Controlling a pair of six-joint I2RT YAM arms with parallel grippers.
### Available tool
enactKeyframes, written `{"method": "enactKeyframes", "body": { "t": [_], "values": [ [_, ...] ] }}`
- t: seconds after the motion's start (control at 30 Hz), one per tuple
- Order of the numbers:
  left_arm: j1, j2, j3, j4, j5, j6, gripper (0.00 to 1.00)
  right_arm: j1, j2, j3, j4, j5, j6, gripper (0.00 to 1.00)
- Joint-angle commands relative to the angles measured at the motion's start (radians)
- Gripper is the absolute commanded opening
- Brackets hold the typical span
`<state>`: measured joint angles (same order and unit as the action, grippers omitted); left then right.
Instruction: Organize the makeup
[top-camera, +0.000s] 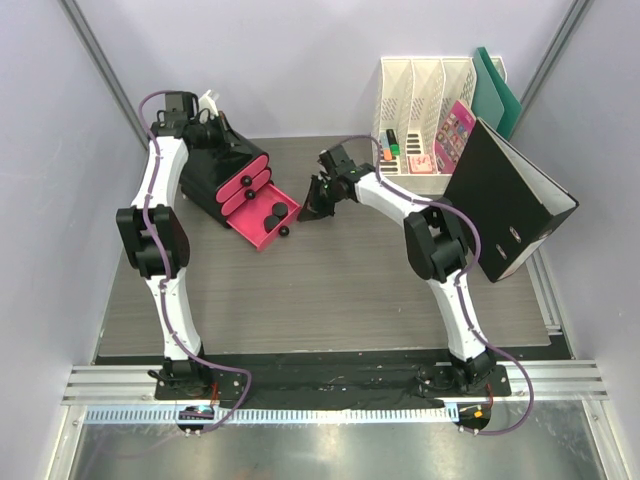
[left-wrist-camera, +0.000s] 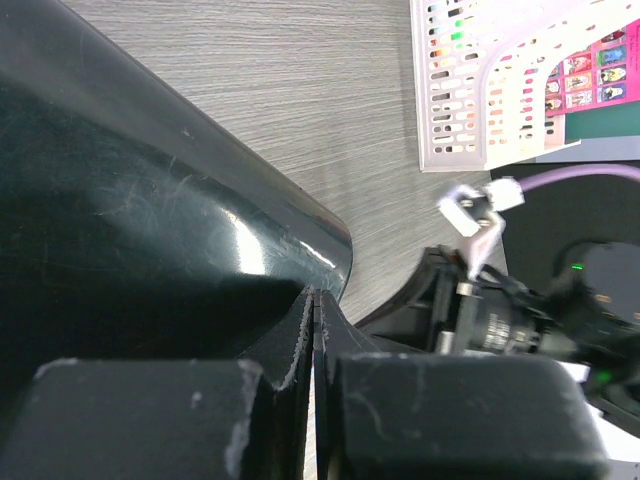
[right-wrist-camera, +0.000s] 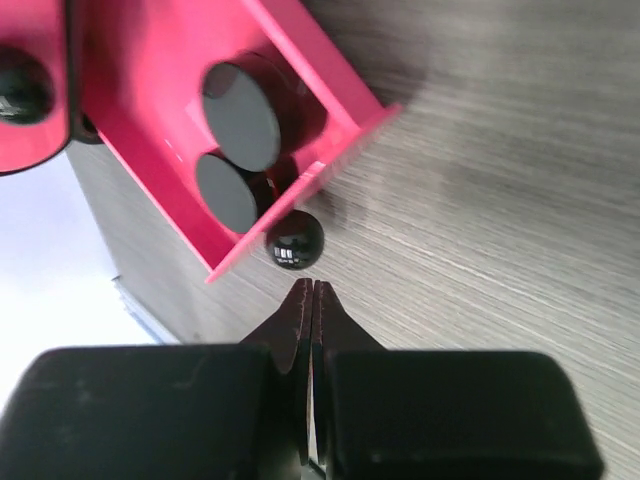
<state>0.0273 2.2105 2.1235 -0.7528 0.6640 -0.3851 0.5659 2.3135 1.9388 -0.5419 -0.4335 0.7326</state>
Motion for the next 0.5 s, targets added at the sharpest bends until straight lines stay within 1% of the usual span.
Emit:
{"method": "enactKeyframes", "body": {
  "t": [0.0, 0.2, 0.47],
  "values": [
    [-0.010, 0.199, -0.116, -0.361, -0.282, 0.098, 0.00, 0.011, -0.034, -0.054, 0.109, -0.105, 0.116, 0.01],
    [-0.010, 0.199, -0.112, -0.361, -0.282, 0.097, 0.00, 0.002, 0.038, -0.023, 0.131, -0.175, 0.195, 0.01],
    [-0.010, 0.195, -0.108, -0.362, -0.282, 0.097, 0.00, 0.000, 0.121, 0.017, 0.210, -0.188, 0.287, 0.01]
  ]
}}
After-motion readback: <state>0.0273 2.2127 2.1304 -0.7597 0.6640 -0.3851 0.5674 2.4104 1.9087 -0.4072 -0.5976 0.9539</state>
